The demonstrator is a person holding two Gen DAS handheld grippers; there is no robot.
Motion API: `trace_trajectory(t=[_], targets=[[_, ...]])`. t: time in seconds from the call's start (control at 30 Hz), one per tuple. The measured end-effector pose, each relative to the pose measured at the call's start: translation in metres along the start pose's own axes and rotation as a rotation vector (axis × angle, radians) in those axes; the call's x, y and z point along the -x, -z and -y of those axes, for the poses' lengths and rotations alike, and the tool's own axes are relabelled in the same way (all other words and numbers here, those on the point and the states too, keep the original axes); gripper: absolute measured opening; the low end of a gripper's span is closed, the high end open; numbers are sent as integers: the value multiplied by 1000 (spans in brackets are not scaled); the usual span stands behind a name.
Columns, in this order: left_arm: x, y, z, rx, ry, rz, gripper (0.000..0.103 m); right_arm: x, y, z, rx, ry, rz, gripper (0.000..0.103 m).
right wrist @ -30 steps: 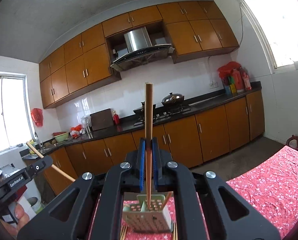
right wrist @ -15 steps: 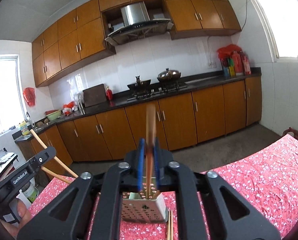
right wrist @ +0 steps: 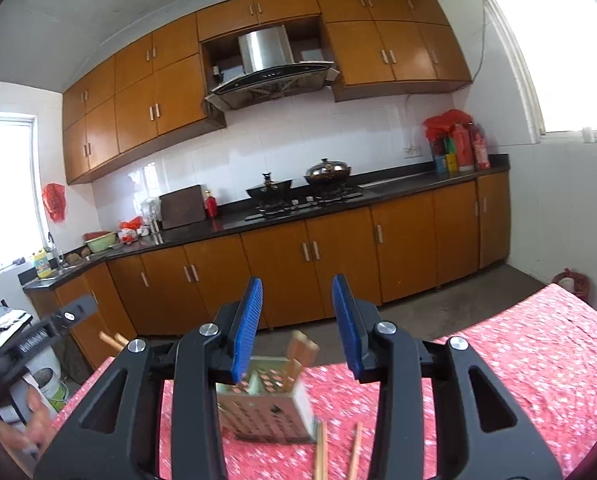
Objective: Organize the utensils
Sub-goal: 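Open the right tool to drop its chopstick into the holder while the left tool opens too, then lower the right tool and grasp a chopstick while the left tool grasps another chopstick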
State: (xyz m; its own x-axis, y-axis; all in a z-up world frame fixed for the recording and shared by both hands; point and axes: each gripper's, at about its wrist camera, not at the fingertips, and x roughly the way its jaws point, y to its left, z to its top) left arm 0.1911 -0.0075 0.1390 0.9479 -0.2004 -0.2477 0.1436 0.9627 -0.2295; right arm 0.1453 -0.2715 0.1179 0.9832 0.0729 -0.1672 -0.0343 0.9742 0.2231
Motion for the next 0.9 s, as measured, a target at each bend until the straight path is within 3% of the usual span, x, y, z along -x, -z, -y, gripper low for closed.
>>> trace_trajectory(t=[0.1, 0.27, 0.5, 0.6, 0.67, 0.73, 0.9], targets=[[14, 13, -14, -17, -51, -23, 24, 6, 17, 17, 1, 53, -53, 38], [18, 61, -43, -35, -142, -141, 24, -11, 80, 47, -10, 100, -284, 38], [6, 130, -68, -29, -204, -322, 23, -41, 173, 47, -10, 39, -608, 27], [5, 152, -71, -29, -195, -377, 23, -48, 197, 39, 19, 37, -677, 27], [6, 166, -68, -34, -179, -407, 23, -49, 210, 36, 45, 53, -708, 16], [3, 172, -64, -34, -157, -433, 23, -48, 215, 37, 75, 82, -690, 8], [-4, 198, -48, -77, -84, -517, 22, -52, 209, 62, 14, 156, -674, 8]])
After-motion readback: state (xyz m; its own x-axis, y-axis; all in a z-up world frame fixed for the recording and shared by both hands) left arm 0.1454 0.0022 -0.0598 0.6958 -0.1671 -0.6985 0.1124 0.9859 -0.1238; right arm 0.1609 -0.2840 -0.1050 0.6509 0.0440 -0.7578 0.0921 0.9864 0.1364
